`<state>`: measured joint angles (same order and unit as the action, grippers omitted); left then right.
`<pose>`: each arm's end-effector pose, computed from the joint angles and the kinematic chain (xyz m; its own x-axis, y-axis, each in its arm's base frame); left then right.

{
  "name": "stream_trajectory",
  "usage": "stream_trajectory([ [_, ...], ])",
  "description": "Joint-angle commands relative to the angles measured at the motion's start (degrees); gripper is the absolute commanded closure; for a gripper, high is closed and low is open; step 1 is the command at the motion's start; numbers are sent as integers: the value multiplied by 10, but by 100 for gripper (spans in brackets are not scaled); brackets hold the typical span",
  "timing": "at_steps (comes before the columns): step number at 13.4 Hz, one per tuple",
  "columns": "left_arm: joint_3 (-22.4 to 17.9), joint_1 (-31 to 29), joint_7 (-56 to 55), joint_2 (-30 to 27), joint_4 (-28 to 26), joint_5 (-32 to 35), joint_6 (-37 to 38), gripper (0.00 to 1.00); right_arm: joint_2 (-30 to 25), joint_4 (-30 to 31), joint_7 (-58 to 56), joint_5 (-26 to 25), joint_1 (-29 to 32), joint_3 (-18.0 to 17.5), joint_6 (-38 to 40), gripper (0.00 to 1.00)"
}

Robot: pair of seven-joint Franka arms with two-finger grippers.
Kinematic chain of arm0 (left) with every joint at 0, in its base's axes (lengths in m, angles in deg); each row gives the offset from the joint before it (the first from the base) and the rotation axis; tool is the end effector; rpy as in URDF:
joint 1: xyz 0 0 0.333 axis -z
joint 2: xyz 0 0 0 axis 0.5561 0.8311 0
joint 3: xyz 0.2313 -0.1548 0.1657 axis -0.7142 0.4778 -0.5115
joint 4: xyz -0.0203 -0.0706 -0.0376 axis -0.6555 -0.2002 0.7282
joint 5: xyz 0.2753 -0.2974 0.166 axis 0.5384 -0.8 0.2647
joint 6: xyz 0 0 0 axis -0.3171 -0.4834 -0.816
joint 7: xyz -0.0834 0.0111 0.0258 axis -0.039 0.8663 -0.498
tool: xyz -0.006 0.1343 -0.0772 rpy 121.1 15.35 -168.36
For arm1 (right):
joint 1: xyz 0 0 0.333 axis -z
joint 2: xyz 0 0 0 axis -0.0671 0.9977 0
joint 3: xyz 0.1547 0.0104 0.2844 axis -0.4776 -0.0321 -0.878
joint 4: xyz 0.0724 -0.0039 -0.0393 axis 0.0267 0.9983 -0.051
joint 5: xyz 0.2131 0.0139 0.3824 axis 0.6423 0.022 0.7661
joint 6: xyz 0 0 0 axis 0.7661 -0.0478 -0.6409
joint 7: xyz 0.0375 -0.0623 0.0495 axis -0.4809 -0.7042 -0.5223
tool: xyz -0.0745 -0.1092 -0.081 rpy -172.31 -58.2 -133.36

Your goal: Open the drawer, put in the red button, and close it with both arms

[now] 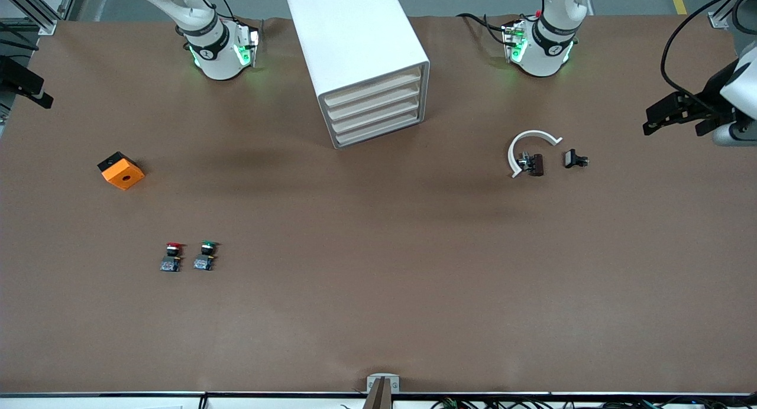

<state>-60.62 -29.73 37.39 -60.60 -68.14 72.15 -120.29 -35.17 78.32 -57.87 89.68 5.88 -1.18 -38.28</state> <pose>0.5838 -0.0165 0.5626 0.9970 -0.0217 -0.0747 -0.0203 -0.9996 0.0186 0.5422 -0.0689 0.6398 0.9988 -0.0441 -0.0229 -0.0444 -0.9989 -0.0115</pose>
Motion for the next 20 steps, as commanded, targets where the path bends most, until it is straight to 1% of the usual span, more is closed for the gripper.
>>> stream_trajectory([
  [1,2,1,-8,43,13,11,3,0,-14,12,8,5,-5,2,-3,0],
  [5,5,9,-19,100,12,6,-37,0,-9,2,6,4,-3,2,0,0],
  [7,7,14,-56,120,14,-4,-59,0,-4,-1,6,4,-2,5,0,0],
  [9,9,32,-102,144,14,-17,-83,0,15,-2,8,-3,0,5,0,0],
  [11,9,67,-170,166,16,-17,-110,0,61,-2,7,-2,3,4,-4,0],
  [12,9,83,-206,178,16,-17,-124,0,98,-3,8,5,4,5,-5,0],
  [13,9,102,-239,190,16,-17,-131,0,116,-12,5,10,7,6,-8,0],
  [14,9,121,-265,203,17,-17,-131,0,119,-17,5,3,7,6,-14,0],
  [15,9,140,-293,214,17,-17,-133,0,136,-17,5,2,10,6,-26,0],
  [16,9,157,-328,227,18,-18,-131,0,158,-18,5,5,16,6,-43,0],
  [17,10,179,-371,243,34,-22,-131,0,162,-18,4,4,27,6,-72,0],
  [18,10,197,-418,259,58,-34,-131,0,164,-13,-3,4,28,6,-109,0],
  [19,10,207,-465,274,79,-65,-128,0,174,-13,5,4,25,6,-121,0],
  [20,10,210,-516,287,88,-121,-127,0,185,-11,11,10,24,6,-134,0],
])
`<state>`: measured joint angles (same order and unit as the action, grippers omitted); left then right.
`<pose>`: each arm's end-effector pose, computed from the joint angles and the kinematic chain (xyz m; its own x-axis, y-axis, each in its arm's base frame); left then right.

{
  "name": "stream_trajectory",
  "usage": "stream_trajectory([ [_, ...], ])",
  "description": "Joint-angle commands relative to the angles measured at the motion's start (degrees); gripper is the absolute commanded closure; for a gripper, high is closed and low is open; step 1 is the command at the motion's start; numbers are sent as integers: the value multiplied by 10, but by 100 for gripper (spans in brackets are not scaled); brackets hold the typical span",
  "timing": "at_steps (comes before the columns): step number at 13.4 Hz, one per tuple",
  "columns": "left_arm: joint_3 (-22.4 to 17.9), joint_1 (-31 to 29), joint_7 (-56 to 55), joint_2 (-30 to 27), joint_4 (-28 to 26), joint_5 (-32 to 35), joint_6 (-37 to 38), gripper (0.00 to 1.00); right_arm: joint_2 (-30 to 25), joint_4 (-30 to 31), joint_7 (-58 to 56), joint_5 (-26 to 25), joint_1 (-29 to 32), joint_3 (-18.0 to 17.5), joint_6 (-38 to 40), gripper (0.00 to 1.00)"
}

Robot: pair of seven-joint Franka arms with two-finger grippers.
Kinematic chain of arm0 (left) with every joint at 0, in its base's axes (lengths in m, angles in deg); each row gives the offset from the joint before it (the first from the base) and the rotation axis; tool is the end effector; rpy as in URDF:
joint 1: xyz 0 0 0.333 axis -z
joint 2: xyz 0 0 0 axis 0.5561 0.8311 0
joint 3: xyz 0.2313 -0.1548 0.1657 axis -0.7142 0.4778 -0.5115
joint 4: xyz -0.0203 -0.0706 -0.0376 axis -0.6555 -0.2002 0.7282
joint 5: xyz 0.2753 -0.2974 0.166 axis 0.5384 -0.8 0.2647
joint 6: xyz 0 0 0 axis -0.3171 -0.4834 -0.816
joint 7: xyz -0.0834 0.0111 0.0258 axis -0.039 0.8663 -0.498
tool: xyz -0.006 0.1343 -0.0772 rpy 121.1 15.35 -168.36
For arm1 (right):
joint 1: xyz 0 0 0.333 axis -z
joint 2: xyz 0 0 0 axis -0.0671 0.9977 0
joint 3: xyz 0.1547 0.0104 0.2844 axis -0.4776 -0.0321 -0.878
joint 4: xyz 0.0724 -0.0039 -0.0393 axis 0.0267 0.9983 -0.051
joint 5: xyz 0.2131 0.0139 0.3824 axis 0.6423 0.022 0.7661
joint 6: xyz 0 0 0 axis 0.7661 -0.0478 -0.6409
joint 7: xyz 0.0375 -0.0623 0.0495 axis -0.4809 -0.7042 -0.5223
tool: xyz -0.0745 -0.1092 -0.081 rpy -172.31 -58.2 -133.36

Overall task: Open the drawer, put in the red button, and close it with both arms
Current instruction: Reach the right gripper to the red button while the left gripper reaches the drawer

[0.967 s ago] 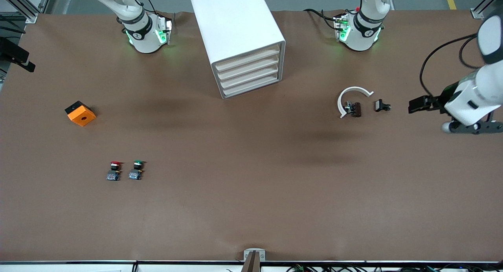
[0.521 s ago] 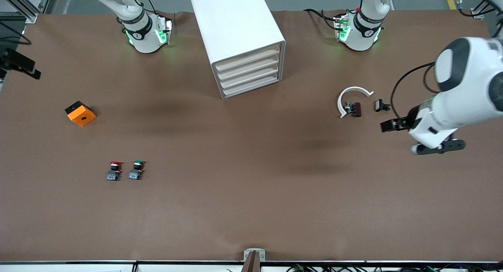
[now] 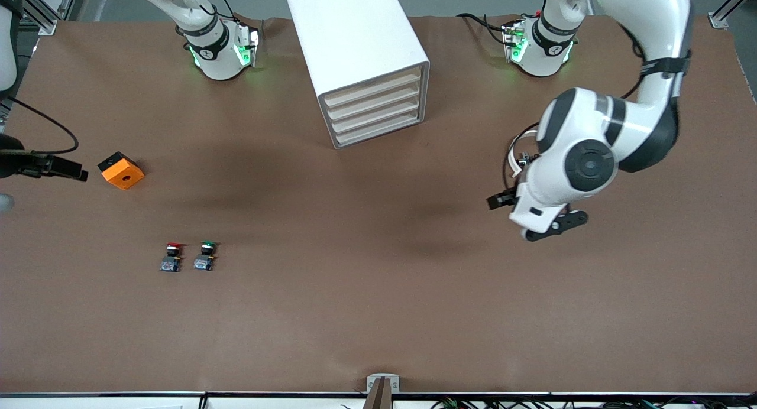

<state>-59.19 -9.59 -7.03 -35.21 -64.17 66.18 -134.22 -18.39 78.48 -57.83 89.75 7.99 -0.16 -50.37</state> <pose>0.6277 -0.2847 0.3287 0.8901 0.4002 -0.2181 0.3945 -0.9162 -0.0710 0.6377 -0.1095 0.4797 0.9892 -0.0995 -0.1078 -0.0991 -0.9950 0.0092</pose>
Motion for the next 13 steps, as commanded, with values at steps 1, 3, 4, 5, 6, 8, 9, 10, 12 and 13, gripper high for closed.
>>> stream_trajectory([
  [1,-4,9,-114,47,51,-121,13,0,36,-6,37,11,3,-4,-39,0],
  [3,-4,9,-160,68,60,-200,14,0,59,16,70,11,-2,-6,-97,0],
  [4,-4,9,-181,75,60,-223,14,0,73,24,69,11,-6,-7,-126,0],
  [5,-4,11,-206,84,61,-247,14,0,88,27,68,11,-12,-7,-152,0],
  [6,-4,13,-242,96,61,-274,14,0,106,27,64,10,-17,-7,-174,0],
  [8,-4,12,-354,130,75,-327,27,0,147,36,31,11,-22,-9,-233,0],
  [9,-4,13,-409,152,88,-332,80,0,158,51,28,11,-29,-9,-268,0],
  [10,-4,13,-457,174,114,-333,139,0,168,65,27,11,-33,-9,-300,0],
  [12,3,13,-548,189,119,-355,207,0,191,74,26,11,-32,-9,-344,0],
  [13,3,13,-581,198,118,-377,236,0,205,74,26,12,-29,-10,-358,0],
])
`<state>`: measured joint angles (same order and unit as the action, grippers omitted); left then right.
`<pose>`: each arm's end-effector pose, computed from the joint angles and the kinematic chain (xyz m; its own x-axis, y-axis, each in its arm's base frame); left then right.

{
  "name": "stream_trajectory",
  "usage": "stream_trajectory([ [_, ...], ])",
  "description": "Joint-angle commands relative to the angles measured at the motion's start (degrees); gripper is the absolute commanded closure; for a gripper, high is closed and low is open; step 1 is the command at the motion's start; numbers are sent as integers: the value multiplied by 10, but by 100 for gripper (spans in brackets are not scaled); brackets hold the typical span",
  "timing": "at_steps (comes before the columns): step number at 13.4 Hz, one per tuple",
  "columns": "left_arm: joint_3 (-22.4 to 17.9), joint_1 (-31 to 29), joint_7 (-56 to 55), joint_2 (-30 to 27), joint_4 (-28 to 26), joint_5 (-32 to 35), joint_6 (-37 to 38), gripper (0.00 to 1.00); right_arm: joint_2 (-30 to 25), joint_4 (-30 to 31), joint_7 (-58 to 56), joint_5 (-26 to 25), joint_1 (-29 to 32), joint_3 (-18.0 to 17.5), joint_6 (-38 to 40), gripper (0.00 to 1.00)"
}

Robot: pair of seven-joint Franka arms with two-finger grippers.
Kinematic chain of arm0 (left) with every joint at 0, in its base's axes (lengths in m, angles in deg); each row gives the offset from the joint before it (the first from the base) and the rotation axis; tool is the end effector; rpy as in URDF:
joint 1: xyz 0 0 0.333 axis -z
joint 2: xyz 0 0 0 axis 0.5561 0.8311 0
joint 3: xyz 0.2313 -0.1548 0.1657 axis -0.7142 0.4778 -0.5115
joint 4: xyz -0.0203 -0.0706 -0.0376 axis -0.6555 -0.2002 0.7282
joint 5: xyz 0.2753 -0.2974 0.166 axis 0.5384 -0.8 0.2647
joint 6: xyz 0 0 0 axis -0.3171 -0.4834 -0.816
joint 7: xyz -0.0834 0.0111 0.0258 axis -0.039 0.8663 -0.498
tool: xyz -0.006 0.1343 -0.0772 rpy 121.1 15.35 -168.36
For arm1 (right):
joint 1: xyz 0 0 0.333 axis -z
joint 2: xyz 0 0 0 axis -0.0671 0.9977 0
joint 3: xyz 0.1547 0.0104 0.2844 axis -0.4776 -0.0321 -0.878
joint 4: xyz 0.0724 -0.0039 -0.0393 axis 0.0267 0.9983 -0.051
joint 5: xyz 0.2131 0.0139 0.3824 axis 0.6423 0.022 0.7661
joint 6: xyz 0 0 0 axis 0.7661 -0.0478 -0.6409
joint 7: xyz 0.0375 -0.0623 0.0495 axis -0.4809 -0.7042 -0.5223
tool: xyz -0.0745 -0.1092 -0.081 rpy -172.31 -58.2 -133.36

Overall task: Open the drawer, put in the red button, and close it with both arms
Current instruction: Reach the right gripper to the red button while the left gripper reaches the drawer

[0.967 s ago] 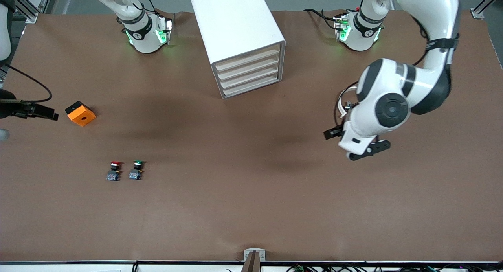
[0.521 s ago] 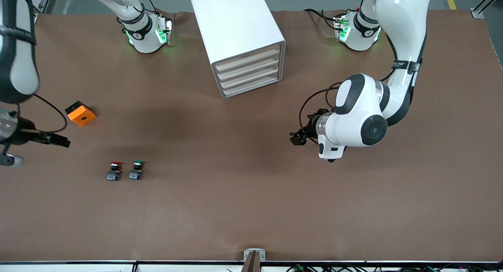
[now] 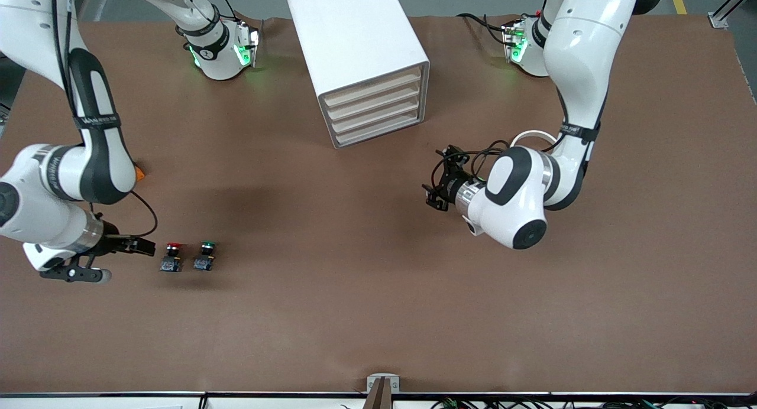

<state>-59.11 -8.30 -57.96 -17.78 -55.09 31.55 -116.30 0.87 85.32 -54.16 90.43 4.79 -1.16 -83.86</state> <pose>0.5739 -0.3805 0.2197 -0.0742 0.8670 -0.4928 0.6996 -0.3070 -0.6453 0.7149 -0.0690 0.2348 0.9960 -0.0867 0.0225 -0.0874 -0.9957 0.0324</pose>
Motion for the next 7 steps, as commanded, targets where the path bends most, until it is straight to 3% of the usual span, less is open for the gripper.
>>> stream_trajectory([
  [1,2,-1,-110,33,28,-49,90,0,24,6,-11,5,4,0,-35,0],
  [5,3,8,-194,55,0,-100,153,0,51,7,-51,69,5,-4,-66,0],
  [7,3,21,-210,81,-8,-103,153,0,64,7,-56,70,5,-3,-78,0],
])
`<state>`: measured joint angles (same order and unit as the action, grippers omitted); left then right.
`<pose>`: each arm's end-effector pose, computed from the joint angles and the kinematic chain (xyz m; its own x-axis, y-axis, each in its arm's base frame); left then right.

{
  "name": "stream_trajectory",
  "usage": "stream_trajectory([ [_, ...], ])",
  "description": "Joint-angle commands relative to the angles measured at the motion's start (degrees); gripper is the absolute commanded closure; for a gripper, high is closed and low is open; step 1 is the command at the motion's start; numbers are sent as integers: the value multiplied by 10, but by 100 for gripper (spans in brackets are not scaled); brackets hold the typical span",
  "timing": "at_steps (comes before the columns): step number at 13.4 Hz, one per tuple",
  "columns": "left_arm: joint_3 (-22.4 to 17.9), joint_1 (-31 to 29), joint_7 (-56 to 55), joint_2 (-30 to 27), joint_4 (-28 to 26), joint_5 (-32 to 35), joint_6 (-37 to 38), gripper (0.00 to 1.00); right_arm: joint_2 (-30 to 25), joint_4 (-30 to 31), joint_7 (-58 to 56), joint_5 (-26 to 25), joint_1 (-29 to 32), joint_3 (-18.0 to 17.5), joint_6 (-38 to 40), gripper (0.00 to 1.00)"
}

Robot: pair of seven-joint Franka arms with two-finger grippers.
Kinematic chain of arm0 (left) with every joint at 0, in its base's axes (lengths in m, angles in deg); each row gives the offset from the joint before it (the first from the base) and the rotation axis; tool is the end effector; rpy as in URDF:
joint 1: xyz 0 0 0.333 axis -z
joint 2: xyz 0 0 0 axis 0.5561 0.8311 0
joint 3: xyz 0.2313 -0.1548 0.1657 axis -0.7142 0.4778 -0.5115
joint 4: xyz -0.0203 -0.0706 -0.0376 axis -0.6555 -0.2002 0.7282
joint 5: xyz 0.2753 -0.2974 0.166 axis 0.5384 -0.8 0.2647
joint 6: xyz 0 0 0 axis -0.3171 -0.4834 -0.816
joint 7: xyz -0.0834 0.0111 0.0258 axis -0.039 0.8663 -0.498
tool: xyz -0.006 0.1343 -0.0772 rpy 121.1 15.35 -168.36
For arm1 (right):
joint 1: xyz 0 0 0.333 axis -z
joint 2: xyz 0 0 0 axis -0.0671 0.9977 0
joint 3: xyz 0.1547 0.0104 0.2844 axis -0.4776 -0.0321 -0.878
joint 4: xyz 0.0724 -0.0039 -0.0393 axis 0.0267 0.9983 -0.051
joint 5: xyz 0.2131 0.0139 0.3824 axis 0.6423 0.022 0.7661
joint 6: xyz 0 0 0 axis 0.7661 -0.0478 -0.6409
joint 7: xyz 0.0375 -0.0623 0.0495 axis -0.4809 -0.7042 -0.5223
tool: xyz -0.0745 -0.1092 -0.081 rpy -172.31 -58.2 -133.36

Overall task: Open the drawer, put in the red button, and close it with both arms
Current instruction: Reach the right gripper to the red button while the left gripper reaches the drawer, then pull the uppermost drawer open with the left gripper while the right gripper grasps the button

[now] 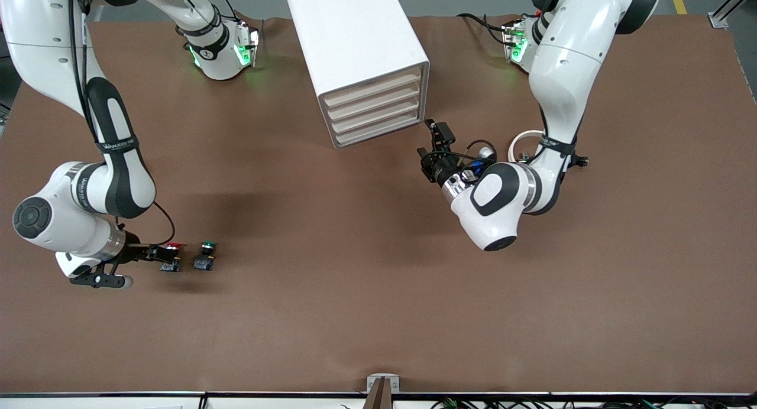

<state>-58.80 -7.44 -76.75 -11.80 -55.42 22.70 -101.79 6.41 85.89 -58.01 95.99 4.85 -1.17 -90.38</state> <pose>0.5138 -0.3969 0.1820 -0.3130 0.9210 -0.2318 0.3232 -0.1262 -0.9379 0.7166 -0.0658 0.1711 0.9959 -0.0839 0.0330 -0.0829 -0.9961 -0.0294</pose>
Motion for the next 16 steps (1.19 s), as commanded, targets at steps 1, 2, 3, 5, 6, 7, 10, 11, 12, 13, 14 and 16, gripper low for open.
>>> stream_trajectory([
  [1,0,19,-26,31,-6,-15,8,0,13,2,-21,14,3,-3,-16,0],
  [2,0,27,-29,37,-10,-16,8,0,15,3,-28,14,3,-3,-23,0],
  [3,1,34,-33,41,-18,-24,8,0,20,3,-34,14,4,-3,-26,0],
  [5,2,44,-34,42,-30,-37,13,25,26,8,-34,14,4,-3,-38,0],
  [6,9,46,-33,42,-31,-42,16,36,26,12,-34,14,4,-3,-44,0],
  [7,13,46,-33,42,-31,-44,17,42,28,13,-34,14,3,-3,-49,0],
  [10,21,47,-32,41,-32,-45,17,45,36,12,-34,14,2,-3,-52,0],
  [11,27,47,-33,41,-37,-45,17,45,37,13,-33,14,3,-3,-55,0],
  [12,30,48,-33,41,-40,-45,17,45,40,13,-33,14,3,-3,-58,0],
  [13,32,54,-33,40,-44,-45,17,45,43,12,-33,14,3,-3,-58,0],
  [14,38,58,-33,36,-52,-45,17,45,45,12,-30,14,1,-3,-58,0],
  [16,53,58,-33,35,-59,-45,17,46,50,11,-27,14,0,-3,-58,0],
])
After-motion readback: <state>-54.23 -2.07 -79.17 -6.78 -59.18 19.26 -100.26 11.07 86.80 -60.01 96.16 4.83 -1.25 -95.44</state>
